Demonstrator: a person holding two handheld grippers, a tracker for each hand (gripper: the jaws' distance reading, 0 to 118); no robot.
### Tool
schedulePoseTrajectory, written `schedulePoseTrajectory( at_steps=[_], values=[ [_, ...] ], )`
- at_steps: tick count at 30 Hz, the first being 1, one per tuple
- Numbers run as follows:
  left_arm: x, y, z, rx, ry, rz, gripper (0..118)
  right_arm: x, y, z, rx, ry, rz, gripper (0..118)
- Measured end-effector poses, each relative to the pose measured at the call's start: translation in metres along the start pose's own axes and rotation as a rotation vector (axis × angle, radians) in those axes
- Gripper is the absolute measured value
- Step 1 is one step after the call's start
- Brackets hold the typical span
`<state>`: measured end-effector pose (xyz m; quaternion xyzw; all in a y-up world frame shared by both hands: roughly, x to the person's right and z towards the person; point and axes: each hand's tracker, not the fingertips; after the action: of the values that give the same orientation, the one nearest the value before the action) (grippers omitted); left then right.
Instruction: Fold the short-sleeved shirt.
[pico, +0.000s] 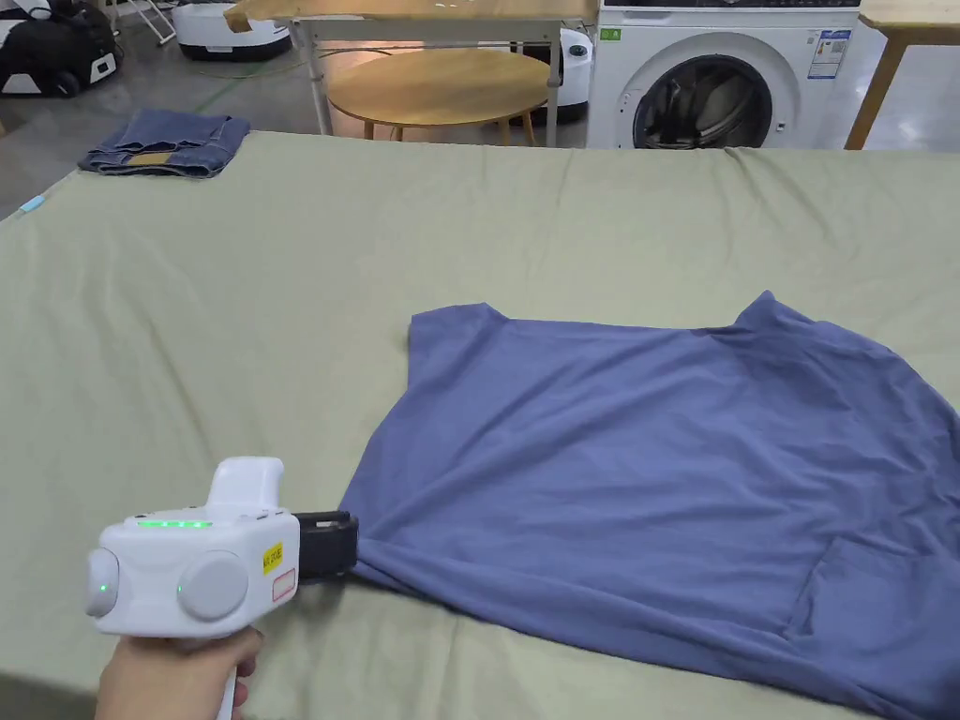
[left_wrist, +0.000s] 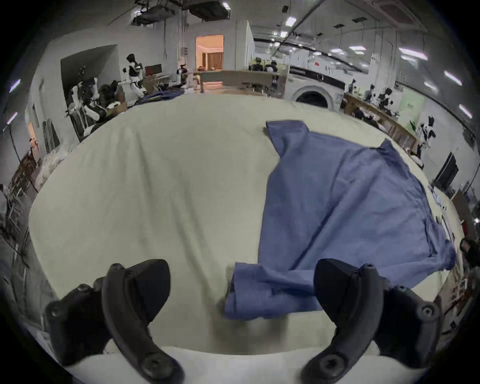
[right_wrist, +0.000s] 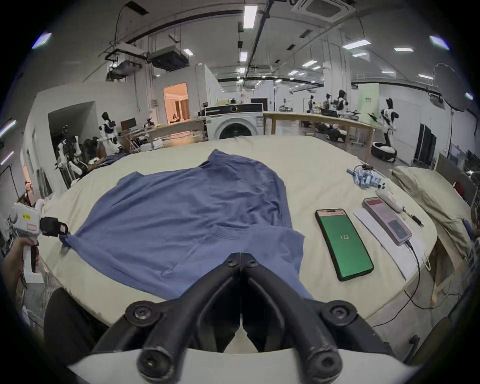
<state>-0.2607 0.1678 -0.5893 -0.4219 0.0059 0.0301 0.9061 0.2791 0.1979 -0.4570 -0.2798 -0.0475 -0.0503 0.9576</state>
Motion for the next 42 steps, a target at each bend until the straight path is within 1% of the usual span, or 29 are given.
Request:
schedulePoseTrajectory(
  at_steps=[2, 3, 4, 5, 6, 7, 8, 9, 10, 12, 13, 15, 16, 17, 18, 19, 20, 22, 26, 27, 28, 29, 30, 31, 34, 36, 38, 42],
  values=[
    [0.011, -0.011, -0.003, -0.056, -0.01, -0.069, 78, 0.004, 0.001, -0.002, -0.01, -0.012, -0.004, 0],
    [0.013, -0.016, -0.006, -0.075, -0.014, -0.099, 65, 0.006, 0.0, -0.002, -0.011, -0.015, -0.007, 0],
    [0.018, -0.024, -0.009, -0.089, -0.01, -0.14, 57, 0.007, -0.001, -0.002, -0.013, -0.018, -0.011, 0],
    [0.022, -0.027, -0.006, -0.04, 0.029, -0.169, 53, 0.009, 0.001, -0.002, -0.016, -0.02, -0.014, 0],
    [0.022, -0.027, -0.002, -0.022, 0.018, -0.156, 43, 0.01, 0.001, -0.002, -0.018, -0.022, -0.016, 0],
    [0.019, -0.025, 0.002, -0.025, -0.028, -0.095, 22, 0.011, 0.0, -0.002, -0.021, -0.025, -0.017, 0],
    [0.017, -0.024, 0.007, 0.008, -0.04, -0.054, 5, 0.012, 0.0, -0.003, -0.023, -0.028, -0.018, 0],
    [0.016, -0.024, 0.011, 0.031, -0.084, -0.034, 3, 0.013, 0.001, -0.002, -0.027, -0.03, -0.017, 0],
    [0.017, -0.023, 0.017, 0.039, -0.043, -0.032, 3, 0.014, 0.001, -0.001, -0.032, -0.038, -0.01, 0],
    [0.017, -0.021, 0.028, 0.053, -0.053, -0.044, 3, 0.018, 0.0, 0.0, -0.04, -0.051, 0.003, 0],
    [0.018, -0.021, 0.035, 0.078, -0.079, -0.021, 3, 0.022, 0.0, 0.0, -0.046, -0.061, 0.01, 0],
    [0.021, -0.021, 0.044, 0.091, -0.083, -0.026, 3, 0.028, -0.002, 0.001, -0.057, -0.073, 0.012, 0],
    [0.023, -0.022, 0.046, 0.1, -0.078, -0.029, 3, 0.032, -0.003, 0.001, -0.072, -0.071, 0.012, 18],
    [0.024, -0.022, 0.048, 0.106, -0.082, -0.029, 3, 0.037, -0.005, 0.0, -0.082, -0.075, 0.006, 50],
    [0.024, -0.023, 0.049, 0.109, -0.086, -0.024, 3, 0.04, -0.007, 0.0, -0.087, -0.083, 0.001, 86],
    [0.021, -0.023, 0.046, 0.114, -0.089, -0.017, 3, 0.042, -0.01, 0.0, -0.096, -0.084, -0.002, 112],
    [0.021, -0.023, 0.046, 0.116, -0.09, -0.013, 3, 0.043, -0.013, 0.0, -0.1, -0.085, -0.002, 114],
    [0.021, -0.023, 0.045, 0.114, -0.09, -0.01, 3, 0.047, -0.019, 0.002, -0.086, -0.079, 0.004, 114],
    [0.018, -0.025, 0.038, 0.107, -0.088, -0.007, 3, 0.05, -0.031, -0.015, -0.123, -0.065, 0.032, 113],
    [0.022, -0.025, 0.04, 0.107, -0.087, -0.008, 3, 0.051, -0.035, -0.017, -0.122, -0.04, 0.026, 108],
    [0.022, -0.025, 0.04, 0.106, -0.084, -0.008, 3, 0.053, -0.036, -0.019, -0.12, -0.029, 0.008, 75],
    [0.022, -0.025, 0.039, 0.104, -0.085, -0.008, 3, 0.054, -0.037, -0.023, -0.134, -0.048, -0.008, 26],
    [0.021, -0.025, 0.038, 0.094, -0.095, -0.007, 3, 0.056, -0.038, -0.024, -0.152, -0.047, -0.018, 2],
    [0.023, -0.025, 0.04, 0.097, -0.088, -0.006, 3, 0.057, -0.035, -0.022, -0.138, -0.037, -0.028, 2],
    [0.023, -0.023, 0.04, 0.097, -0.071, -0.011, 3, 0.055, -0.026, -0.011, -0.096, -0.039, -0.027, 2],
    [0.023, -0.017, 0.044, 0.101, -0.074, -0.008, 3, 0.056, -0.013, -0.005, -0.08, -0.029, -0.049, 2],
    [0.026, -0.006, 0.049, 0.116, -0.068, -0.017, 3, 0.055, 0.005, 0.0, -0.068, -0.022, -0.068, 2],
    [0.032, 0.023, 0.051, 0.133, -0.071, -0.022, 3, 0.056, 0.048, -0.011, -0.056, -0.013, -0.074, 2]
  ],
)
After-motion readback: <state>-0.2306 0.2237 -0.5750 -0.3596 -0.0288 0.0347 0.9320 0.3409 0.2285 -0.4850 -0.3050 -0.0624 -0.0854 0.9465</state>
